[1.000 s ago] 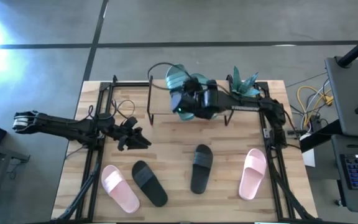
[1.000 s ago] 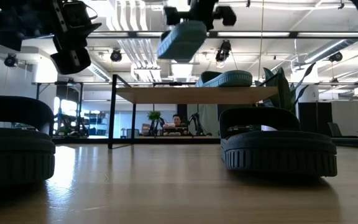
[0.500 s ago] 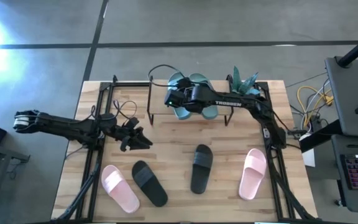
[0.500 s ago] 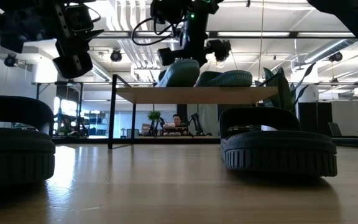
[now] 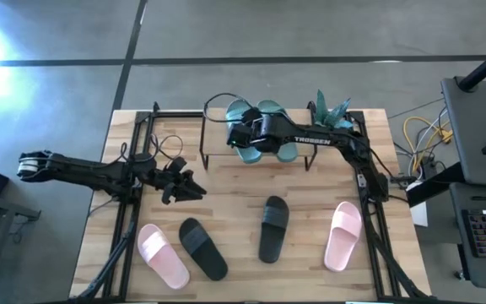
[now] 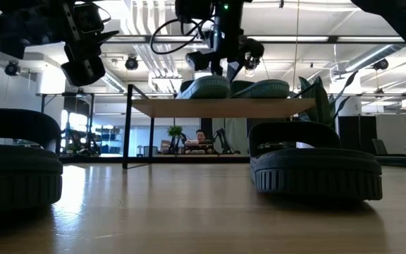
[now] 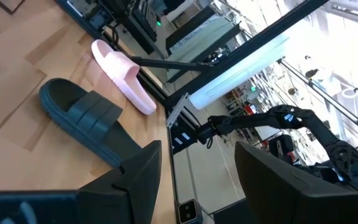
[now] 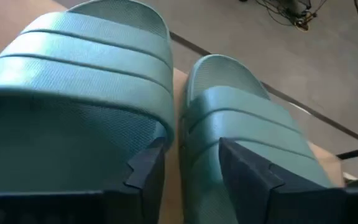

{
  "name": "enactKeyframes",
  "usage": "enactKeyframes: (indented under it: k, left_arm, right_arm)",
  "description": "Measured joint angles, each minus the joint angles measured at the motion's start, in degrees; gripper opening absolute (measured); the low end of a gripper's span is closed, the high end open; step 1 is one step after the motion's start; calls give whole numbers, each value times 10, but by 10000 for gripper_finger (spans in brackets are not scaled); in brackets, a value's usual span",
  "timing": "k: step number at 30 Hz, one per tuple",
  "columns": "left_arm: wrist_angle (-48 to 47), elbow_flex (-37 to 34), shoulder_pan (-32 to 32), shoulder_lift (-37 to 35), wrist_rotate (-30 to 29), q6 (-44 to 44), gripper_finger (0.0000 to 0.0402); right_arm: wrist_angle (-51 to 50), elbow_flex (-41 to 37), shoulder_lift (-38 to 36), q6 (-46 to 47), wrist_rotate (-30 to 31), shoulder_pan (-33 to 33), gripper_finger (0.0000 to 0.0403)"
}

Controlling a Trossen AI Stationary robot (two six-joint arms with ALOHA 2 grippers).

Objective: Pick and place slides into the shelf
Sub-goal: Put the green slide on the shelf

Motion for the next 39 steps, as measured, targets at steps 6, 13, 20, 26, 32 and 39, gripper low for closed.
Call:
enactKeyframes:
  k: [6, 13, 20, 26, 32, 39]
  left_arm:
    - [18, 1, 27, -1, -20, -50, 190]
    - [87, 9, 106, 10, 32, -71, 172]
    - [71, 57, 161, 50, 99, 14, 41]
    - [58, 106, 189, 105, 137, 150, 8]
    - [-154, 202, 238, 178, 119, 282, 1]
    - [-387, 344, 268, 268, -31, 419, 0]
  right_arm:
    - [-44, 64, -1, -20, 1, 8, 166]
    - [-12, 142, -26, -118, -35, 25, 149]
    - [-55, 135, -97, -111, -47, 40, 68]
    - [-118, 132, -135, -63, -43, 60, 12]
    - [-171, 113, -148, -30, -41, 95, 9]
    - [-171, 68, -155, 2, -29, 105, 9]
